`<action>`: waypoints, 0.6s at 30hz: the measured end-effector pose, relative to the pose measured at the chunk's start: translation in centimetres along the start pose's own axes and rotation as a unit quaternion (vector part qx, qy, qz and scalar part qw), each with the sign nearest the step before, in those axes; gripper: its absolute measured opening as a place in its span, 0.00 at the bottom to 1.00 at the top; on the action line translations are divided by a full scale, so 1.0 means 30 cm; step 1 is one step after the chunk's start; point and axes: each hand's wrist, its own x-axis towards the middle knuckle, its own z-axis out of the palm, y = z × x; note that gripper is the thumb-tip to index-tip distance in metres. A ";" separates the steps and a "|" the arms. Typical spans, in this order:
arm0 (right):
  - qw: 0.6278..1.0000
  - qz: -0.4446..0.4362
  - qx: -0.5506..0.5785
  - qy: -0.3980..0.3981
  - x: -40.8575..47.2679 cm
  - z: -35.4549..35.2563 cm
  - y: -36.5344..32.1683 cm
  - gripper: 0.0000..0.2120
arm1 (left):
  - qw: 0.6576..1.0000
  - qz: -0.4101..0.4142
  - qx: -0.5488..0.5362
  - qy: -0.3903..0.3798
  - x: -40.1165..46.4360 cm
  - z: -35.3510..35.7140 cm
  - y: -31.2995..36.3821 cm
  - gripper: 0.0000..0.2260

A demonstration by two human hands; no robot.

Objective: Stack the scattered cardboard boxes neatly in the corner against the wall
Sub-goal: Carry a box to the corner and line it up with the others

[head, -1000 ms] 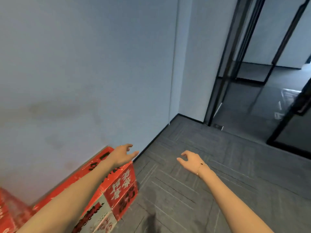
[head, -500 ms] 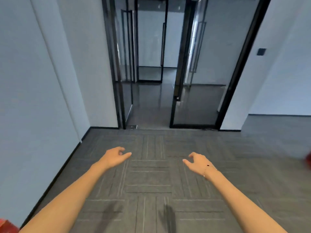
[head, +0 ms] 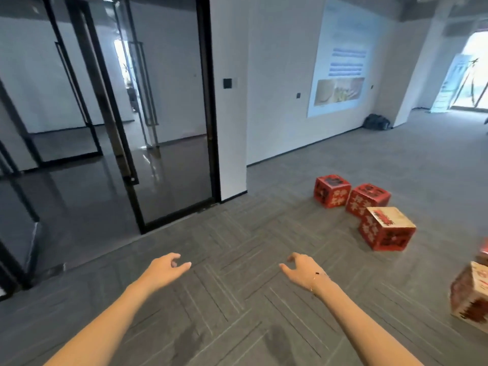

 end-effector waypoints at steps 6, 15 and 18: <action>0.989 0.125 0.053 0.066 0.083 -0.161 0.253 0.25 | 0.992 0.097 0.039 -0.064 0.361 0.054 0.343 0.26; 0.939 0.279 0.128 0.156 0.092 -0.331 0.602 0.23 | 0.950 0.247 0.127 -0.144 0.683 0.331 0.890 0.25; 0.926 0.302 0.145 0.175 0.125 -0.388 0.724 0.22 | 0.937 0.278 0.133 -0.161 0.752 0.449 1.066 0.24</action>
